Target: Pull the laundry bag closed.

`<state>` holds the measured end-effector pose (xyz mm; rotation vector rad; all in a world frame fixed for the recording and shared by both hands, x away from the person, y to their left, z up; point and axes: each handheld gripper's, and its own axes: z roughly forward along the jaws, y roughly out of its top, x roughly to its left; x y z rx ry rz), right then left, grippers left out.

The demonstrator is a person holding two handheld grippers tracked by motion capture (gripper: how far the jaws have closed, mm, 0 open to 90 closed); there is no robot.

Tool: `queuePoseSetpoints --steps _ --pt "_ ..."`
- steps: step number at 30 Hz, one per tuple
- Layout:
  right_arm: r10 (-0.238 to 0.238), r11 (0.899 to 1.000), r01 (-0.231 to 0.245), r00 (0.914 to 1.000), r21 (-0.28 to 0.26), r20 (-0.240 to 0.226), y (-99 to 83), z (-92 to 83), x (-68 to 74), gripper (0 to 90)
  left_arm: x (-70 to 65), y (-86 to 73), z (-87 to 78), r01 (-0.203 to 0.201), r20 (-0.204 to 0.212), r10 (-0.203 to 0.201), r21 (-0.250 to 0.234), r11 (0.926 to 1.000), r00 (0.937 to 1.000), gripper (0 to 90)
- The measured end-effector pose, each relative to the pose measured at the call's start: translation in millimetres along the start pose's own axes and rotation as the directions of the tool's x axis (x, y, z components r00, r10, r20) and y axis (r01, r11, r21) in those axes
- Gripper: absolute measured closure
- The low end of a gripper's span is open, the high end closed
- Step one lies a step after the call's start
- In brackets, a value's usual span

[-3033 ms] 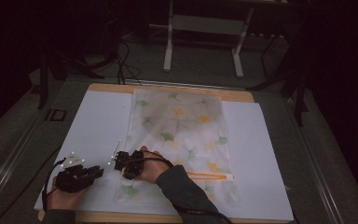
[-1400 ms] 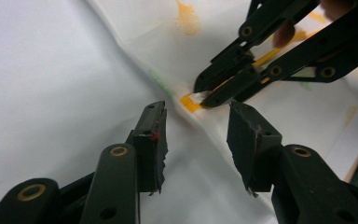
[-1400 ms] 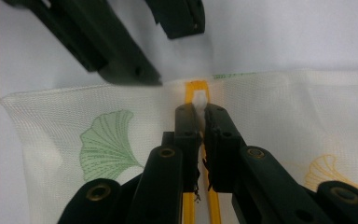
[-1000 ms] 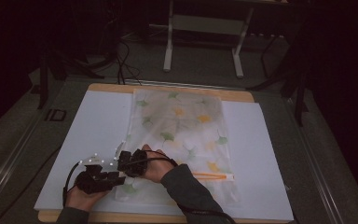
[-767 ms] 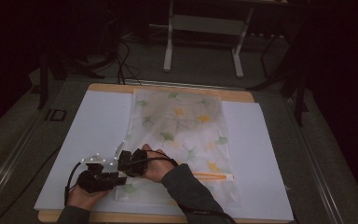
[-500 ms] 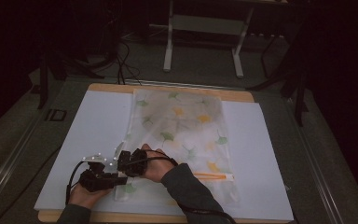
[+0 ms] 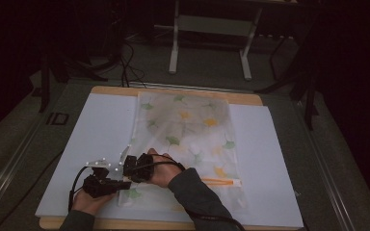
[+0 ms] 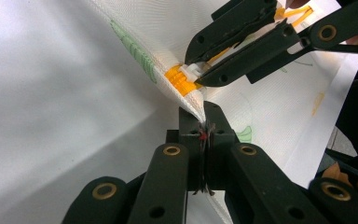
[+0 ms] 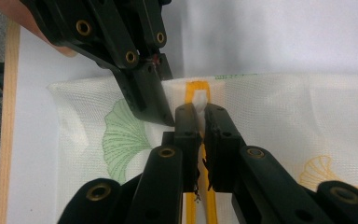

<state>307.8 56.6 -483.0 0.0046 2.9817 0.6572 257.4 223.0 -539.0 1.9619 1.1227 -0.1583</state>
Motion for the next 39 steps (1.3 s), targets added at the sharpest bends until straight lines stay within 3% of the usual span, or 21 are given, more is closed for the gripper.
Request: queuePoseSetpoints --steps 10,39 --pt "0.010 1.000 -0.010 0.9999 0.009 -0.010 -5.3 8.8 -0.1 84.7 -0.6 -0.3 -0.8 -0.002 0.009 0.002 -0.004 1.0000 1.0000 89.0" --pt "0.003 0.999 -0.003 1.0000 0.052 0.001 -15.2 5.8 -0.4 84.8 0.7 -0.6 -5.0 0.002 0.018 -0.001 -0.029 0.9996 0.9998 89.0"
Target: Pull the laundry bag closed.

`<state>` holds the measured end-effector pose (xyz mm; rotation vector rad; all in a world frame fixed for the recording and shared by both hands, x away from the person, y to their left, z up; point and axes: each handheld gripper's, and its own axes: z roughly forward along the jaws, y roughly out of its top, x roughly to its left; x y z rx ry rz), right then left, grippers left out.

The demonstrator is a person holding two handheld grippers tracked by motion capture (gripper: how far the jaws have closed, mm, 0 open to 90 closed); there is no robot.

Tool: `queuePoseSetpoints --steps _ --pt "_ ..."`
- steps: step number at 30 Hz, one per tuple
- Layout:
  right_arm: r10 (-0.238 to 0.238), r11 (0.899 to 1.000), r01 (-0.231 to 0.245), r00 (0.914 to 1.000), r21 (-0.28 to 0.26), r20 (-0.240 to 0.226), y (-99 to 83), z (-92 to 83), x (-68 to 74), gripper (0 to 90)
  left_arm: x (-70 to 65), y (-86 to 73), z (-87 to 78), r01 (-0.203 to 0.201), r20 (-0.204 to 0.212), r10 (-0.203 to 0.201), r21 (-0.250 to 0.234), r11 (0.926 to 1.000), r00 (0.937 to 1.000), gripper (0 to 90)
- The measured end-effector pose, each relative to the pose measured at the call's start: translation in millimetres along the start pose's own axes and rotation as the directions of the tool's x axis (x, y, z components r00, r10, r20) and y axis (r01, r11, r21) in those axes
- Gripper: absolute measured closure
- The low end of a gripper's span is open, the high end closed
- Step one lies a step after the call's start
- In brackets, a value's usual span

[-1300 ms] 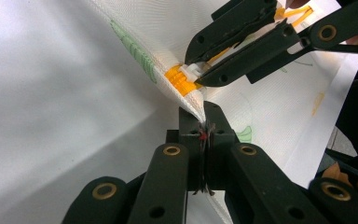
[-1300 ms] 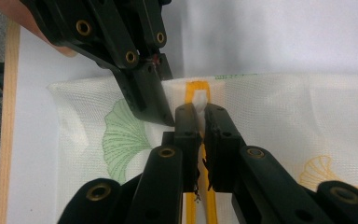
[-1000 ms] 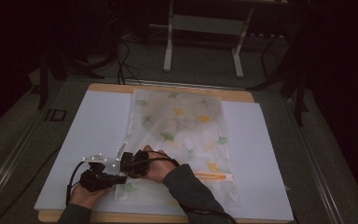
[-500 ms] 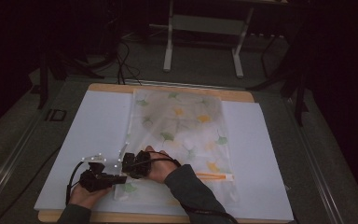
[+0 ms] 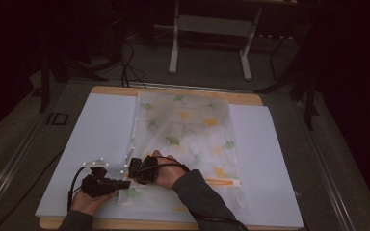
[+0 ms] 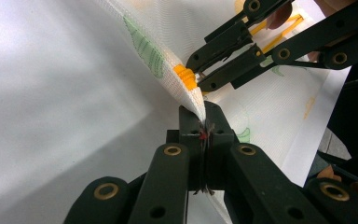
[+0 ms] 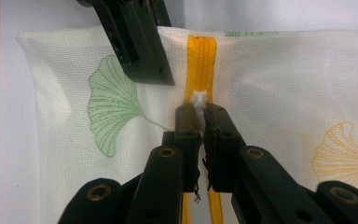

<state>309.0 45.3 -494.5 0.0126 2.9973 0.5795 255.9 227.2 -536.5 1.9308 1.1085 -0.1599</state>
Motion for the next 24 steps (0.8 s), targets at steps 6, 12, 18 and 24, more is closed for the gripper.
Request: queuePoseSetpoints --steps 6,12,18,24 --pt "0.001 1.000 -0.001 1.0000 -0.004 0.002 -2.0 -0.5 0.8 84.8 -0.2 -0.2 0.0 -0.002 -0.002 0.002 -0.001 1.0000 1.0000 89.0" --pt "0.001 1.000 -0.001 1.0000 0.004 0.003 -5.1 -1.1 1.6 84.8 0.0 -0.3 -0.5 -0.004 -0.003 0.004 -0.007 1.0000 1.0000 89.0" --pt "0.010 1.000 -0.010 0.9999 0.007 0.003 -10.9 -1.1 -0.7 84.8 0.3 -0.4 -1.3 -0.002 -0.004 0.002 -0.015 0.9999 1.0000 89.0" --pt "0.011 1.000 -0.011 0.9999 0.022 0.006 -14.8 -1.6 -1.1 84.8 0.6 -0.8 -2.1 -0.001 -0.004 0.001 -0.018 0.9998 1.0000 89.0"
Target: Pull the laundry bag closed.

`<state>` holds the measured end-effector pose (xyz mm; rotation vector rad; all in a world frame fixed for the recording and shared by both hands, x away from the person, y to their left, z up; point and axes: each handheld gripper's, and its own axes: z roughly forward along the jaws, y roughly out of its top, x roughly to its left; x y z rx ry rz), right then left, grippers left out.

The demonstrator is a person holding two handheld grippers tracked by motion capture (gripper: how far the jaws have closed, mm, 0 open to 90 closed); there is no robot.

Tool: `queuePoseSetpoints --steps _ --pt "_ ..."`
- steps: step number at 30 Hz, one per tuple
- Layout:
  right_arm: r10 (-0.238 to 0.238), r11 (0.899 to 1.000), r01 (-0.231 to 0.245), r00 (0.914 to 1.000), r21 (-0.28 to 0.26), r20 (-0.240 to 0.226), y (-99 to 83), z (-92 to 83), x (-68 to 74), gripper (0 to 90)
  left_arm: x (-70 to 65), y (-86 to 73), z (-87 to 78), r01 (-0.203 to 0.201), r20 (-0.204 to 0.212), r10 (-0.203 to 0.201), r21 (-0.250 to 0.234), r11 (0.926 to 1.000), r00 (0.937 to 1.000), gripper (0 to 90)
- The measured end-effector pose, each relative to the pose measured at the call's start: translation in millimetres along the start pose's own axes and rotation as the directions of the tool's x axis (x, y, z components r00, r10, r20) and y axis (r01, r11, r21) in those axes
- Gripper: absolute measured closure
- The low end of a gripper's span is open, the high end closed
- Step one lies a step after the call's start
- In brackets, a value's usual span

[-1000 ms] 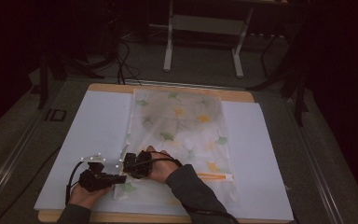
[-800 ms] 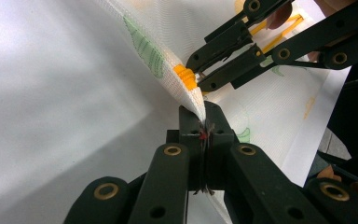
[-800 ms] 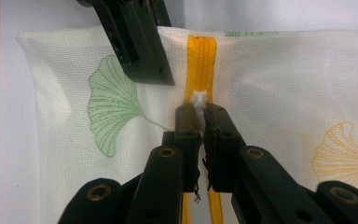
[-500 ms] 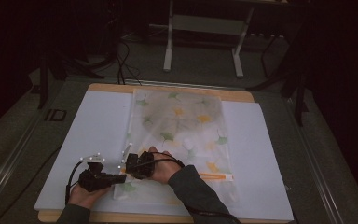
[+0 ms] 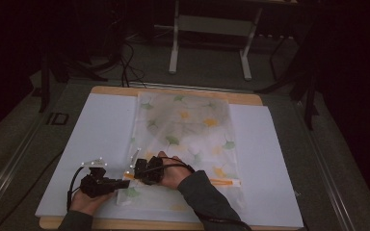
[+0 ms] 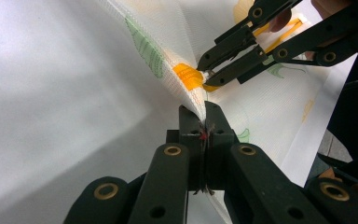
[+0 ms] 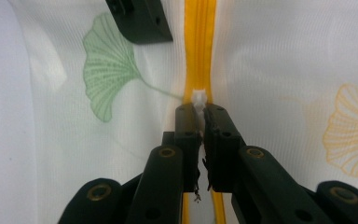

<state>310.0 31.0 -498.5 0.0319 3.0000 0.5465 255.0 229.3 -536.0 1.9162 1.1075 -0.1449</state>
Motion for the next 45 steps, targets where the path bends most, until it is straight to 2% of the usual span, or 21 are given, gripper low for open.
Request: queuePoseSetpoints --steps 10,23,26,45 --pt "0.011 1.000 -0.011 0.9999 0.015 0.008 -13.2 0.1 -0.6 84.8 0.0 -0.1 0.1 -0.001 -0.001 0.001 0.000 1.0000 1.0000 89.0" --pt "0.007 1.000 -0.007 0.9999 0.000 0.015 -17.0 -5.0 2.8 84.7 -0.4 -0.1 -0.2 -0.007 -0.001 0.007 -0.002 1.0000 1.0000 89.0" --pt "0.009 1.000 -0.009 0.9997 0.017 0.021 -19.9 -3.4 3.4 84.7 0.2 -0.4 -1.4 -0.003 0.001 0.003 -0.007 1.0000 1.0000 89.0" --pt "0.016 0.999 -0.017 0.9987 0.029 0.048 -40.2 -12.6 3.6 84.7 1.0 -0.7 -2.5 -0.001 -0.001 0.001 -0.013 0.9999 1.0000 89.0"
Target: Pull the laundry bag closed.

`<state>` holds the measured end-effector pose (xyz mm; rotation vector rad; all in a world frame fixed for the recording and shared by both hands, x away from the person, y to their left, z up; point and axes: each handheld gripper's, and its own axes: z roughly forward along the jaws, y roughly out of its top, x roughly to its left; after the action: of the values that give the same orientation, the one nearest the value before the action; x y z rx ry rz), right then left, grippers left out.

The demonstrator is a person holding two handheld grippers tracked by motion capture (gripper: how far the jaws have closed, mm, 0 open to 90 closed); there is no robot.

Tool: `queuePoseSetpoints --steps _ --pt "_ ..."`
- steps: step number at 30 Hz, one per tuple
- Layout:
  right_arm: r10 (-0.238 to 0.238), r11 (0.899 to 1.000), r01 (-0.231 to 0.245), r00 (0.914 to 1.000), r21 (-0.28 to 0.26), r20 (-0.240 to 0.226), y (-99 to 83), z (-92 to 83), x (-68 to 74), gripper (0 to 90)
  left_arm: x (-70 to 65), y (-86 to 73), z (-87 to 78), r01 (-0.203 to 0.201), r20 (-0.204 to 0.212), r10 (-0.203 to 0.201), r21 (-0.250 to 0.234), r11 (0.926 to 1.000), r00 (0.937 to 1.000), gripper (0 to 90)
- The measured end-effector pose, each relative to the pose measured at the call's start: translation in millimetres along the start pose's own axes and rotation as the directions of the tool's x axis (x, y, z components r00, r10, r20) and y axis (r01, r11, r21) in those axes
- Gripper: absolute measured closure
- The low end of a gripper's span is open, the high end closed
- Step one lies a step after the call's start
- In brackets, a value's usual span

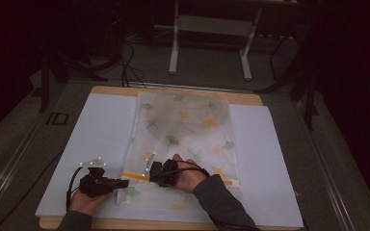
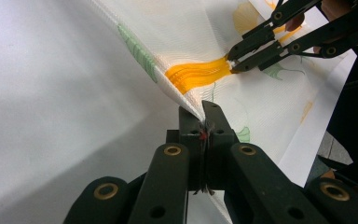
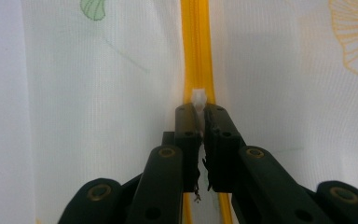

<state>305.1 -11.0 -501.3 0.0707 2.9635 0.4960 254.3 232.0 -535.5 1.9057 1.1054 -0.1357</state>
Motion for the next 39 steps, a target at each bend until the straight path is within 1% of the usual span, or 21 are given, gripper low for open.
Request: queuePoseSetpoints --steps 3,6,9,13,18,24,26,29,32,39 --pt "0.004 1.000 -0.004 1.0000 0.004 0.008 -3.6 -2.8 -0.3 84.7 0.2 -0.1 -0.9 0.004 0.000 -0.004 -0.004 1.0000 1.0000 89.0" --pt "0.008 1.000 -0.008 1.0000 -0.002 0.005 -5.0 -3.9 -0.3 84.7 -0.1 -0.1 -0.4 0.002 -0.001 -0.002 -0.003 1.0000 1.0000 89.0" --pt "-0.009 1.000 0.009 0.9998 -0.001 0.017 -4.4 -7.7 3.2 84.7 -0.4 -0.2 -1.1 0.001 -0.003 -0.001 -0.006 1.0000 1.0000 88.9" --pt "-0.016 1.000 0.016 0.9996 0.004 0.025 -4.5 -11.4 4.2 84.7 -0.7 -0.2 -1.4 0.001 -0.003 -0.001 -0.009 1.0000 1.0000 88.9" --pt "-0.012 1.000 0.011 0.9995 0.002 0.030 -5.2 -15.0 5.4 84.7 -0.9 0.0 -1.4 -0.002 -0.001 0.002 -0.009 1.0000 1.0000 88.9" --pt "-0.013 1.000 0.013 0.9993 0.019 0.036 -6.1 -16.8 6.2 84.7 -0.2 -0.4 -2.1 0.000 -0.006 0.000 -0.009 1.0000 1.0000 88.9" --pt "-0.009 1.000 0.008 0.9993 0.028 0.036 -11.0 -18.2 5.6 84.7 0.1 -0.4 -2.2 0.000 -0.005 0.000 -0.008 1.0000 1.0000 88.9" --pt "-0.006 1.000 0.005 0.9994 0.022 0.034 -12.9 -19.8 5.8 84.7 -0.6 -0.2 -1.5 -0.002 -0.004 0.002 -0.007 1.0000 1.0000 88.9" --pt "-0.015 1.000 0.014 0.9989 0.027 0.044 -15.0 -21.6 7.1 84.7 -0.3 -0.3 -2.0 -0.002 -0.003 0.002 -0.010 1.0000 1.0000 88.9" --pt "-0.004 0.999 0.002 0.9991 0.038 0.043 -22.5 -24.9 5.2 84.8 0.1 -0.5 -2.5 0.000 -0.009 0.000 -0.010 0.9999 1.0000 88.9"
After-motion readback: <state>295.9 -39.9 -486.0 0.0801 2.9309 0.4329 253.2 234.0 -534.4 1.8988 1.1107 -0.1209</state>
